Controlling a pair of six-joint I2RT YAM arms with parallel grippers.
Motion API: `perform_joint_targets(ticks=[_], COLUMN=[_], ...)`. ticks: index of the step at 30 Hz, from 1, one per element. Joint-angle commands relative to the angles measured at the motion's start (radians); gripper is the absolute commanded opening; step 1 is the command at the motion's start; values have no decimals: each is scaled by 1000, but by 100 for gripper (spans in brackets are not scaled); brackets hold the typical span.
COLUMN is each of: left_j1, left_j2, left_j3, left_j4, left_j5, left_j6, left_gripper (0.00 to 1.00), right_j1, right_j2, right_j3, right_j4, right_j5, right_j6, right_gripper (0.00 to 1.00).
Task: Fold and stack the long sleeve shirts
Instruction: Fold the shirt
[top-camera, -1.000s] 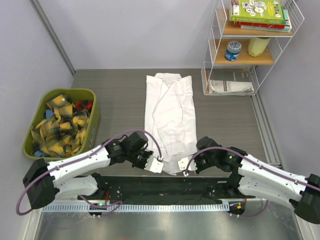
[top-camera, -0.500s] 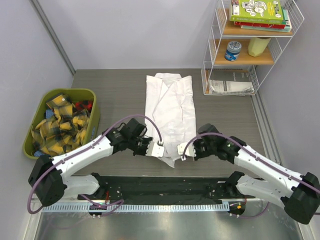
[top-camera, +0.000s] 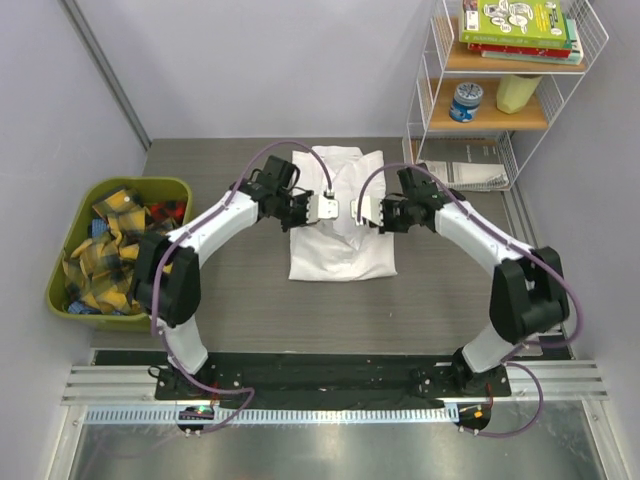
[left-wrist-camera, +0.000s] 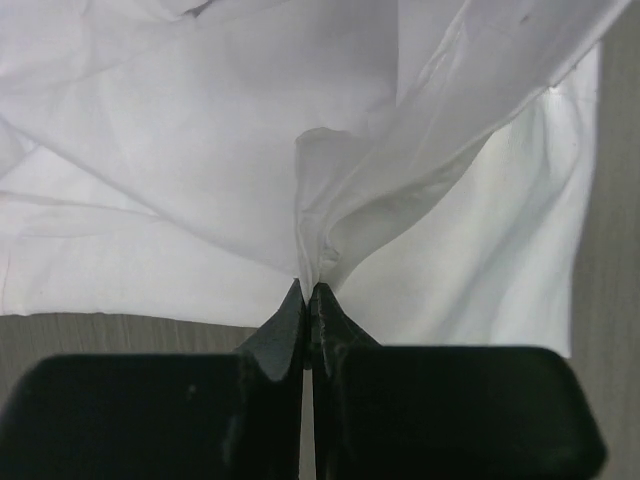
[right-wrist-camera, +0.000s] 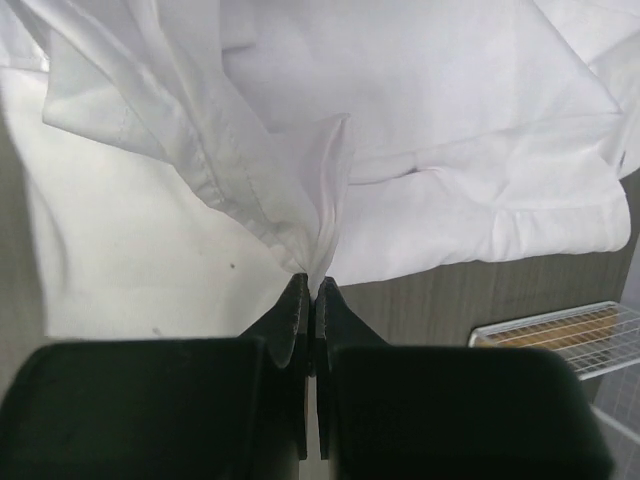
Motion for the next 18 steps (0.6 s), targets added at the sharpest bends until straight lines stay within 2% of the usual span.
perform_joint_targets(ticks=[1,6,18], left_j1=[65,106,123], left_j2=[143,260,311], left_j3=[147,245,228], left_j4=[20,8,65], left_j5=[25,23,-21], left_j6=[46,41,28], left_gripper=[0,0,0], right_j1=[-50,-63,-65], right_j2=[159,279,359], right_j3=[157,232,217], right_j4=[71,113,247], right_j5=[-63,-63,-9], right_j6=[-68,-82,-36], right_gripper=[1,1,1])
